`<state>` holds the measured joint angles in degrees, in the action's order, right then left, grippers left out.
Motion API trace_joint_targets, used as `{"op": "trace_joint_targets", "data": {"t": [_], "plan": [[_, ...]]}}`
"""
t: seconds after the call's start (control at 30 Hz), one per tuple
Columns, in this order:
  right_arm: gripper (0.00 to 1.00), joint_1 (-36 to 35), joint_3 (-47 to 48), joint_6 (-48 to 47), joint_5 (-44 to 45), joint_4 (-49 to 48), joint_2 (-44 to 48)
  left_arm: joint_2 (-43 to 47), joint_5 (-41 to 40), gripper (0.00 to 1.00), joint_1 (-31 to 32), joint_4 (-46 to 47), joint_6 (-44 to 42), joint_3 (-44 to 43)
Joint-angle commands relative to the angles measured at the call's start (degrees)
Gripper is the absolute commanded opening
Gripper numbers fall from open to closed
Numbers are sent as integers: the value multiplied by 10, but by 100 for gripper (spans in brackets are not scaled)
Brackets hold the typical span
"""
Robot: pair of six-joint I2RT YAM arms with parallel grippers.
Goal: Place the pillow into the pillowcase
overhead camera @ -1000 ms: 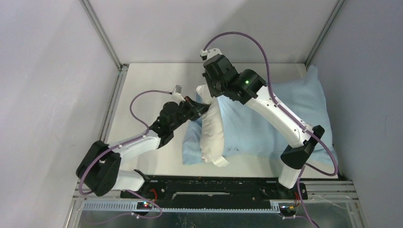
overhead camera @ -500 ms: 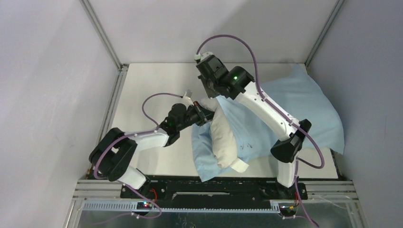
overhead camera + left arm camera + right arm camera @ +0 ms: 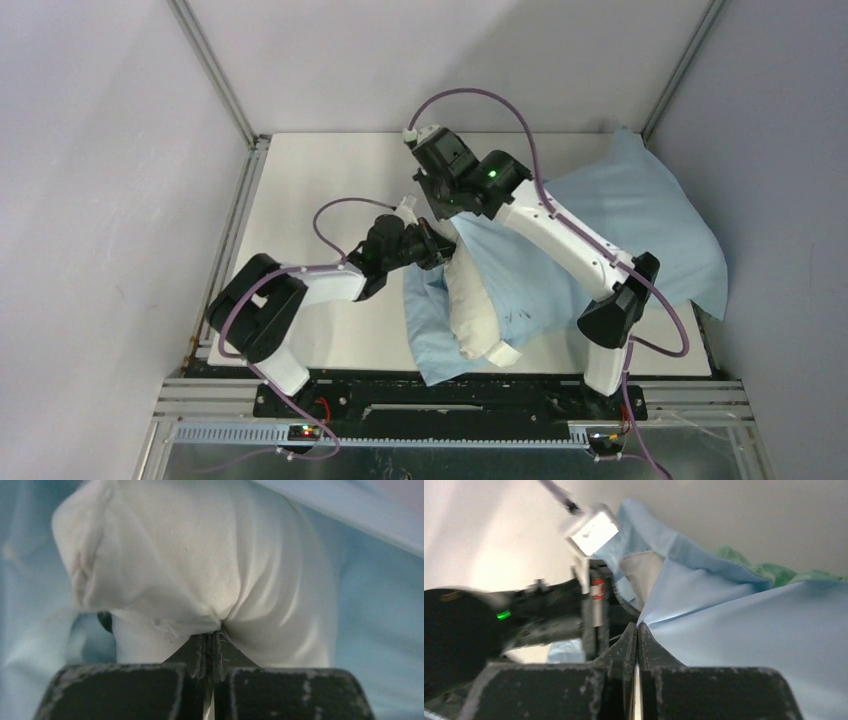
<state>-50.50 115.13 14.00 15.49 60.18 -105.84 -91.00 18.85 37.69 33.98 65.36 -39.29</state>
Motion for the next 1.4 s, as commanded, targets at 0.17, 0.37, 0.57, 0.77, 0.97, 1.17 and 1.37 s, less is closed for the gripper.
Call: {"op": "trace_joint_targets", "data": {"t": [0.17, 0.37, 0.57, 0.77, 0.97, 1.17, 1.37], "plan": [[0, -17, 174, 0, -148, -17, -17, -56, 14, 0, 6, 44, 14, -117], [0, 1, 33, 21, -146, -60, 21, -33, -59, 0, -33, -2, 9, -116], [49, 29, 12, 40, -101, -53, 37, -7, -25, 12, -47, -4, -22, -103], [77, -9, 5, 49, 75, -12, 57, 60, -53, 24, -68, -50, -34, -25], [80, -25, -70, 80, 199, 7, 96, 130, -61, 27, -90, -84, -55, 37], [76, -68, -147, 114, 255, 24, 127, 153, -36, 45, -74, -97, -72, 42], [73, -69, -171, 141, 272, 47, 100, 124, -39, 55, -28, -90, -66, 24]]}}
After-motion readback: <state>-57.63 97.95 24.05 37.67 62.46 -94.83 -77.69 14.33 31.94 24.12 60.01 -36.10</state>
